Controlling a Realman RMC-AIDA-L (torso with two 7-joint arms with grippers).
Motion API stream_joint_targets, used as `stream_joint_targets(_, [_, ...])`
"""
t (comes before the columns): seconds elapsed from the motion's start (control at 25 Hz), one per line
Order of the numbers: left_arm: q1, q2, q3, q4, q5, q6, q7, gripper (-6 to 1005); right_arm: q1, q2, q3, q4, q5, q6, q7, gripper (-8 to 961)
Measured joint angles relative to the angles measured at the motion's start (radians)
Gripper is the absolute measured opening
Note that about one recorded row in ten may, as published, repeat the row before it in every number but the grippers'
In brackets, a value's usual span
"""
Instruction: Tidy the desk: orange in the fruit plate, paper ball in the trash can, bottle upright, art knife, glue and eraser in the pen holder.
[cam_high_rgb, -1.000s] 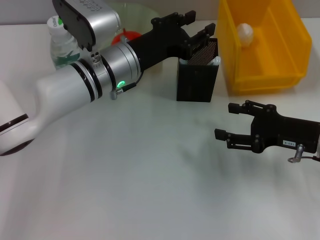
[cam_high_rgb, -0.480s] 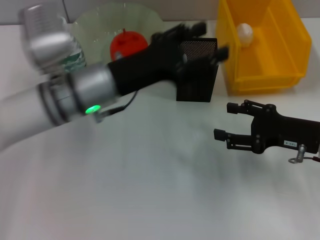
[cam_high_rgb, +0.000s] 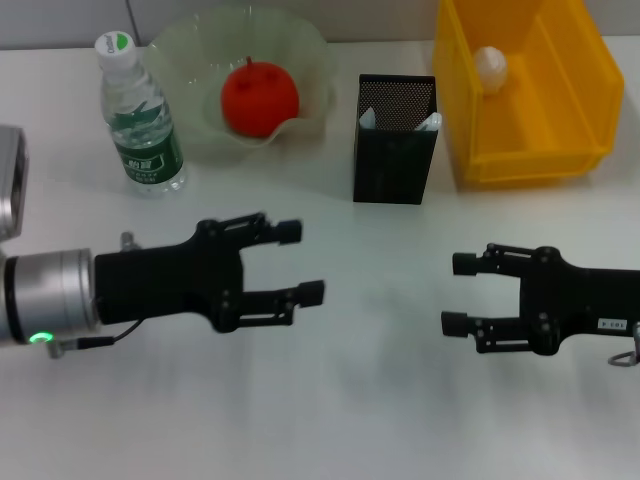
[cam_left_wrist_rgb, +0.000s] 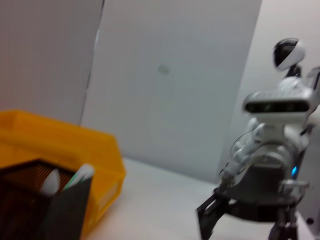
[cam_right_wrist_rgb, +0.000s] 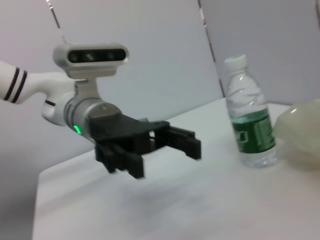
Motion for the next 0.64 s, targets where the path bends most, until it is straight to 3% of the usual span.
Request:
stream_joint_targets(0.16, [-0.004, 0.002, -0.098, -0.041, 0.139, -0.009, 0.000, 808, 0.009, 0.001, 0.000, 0.003, -0.028, -0.003, 0.003, 822])
stream_joint_targets(0.64, [-0.005, 0.001, -0.107, -0.044, 0.184, -0.011, -0.010, 808, 0.017, 0.004, 0.004, 0.016, -0.036, 0.004, 0.004, 822])
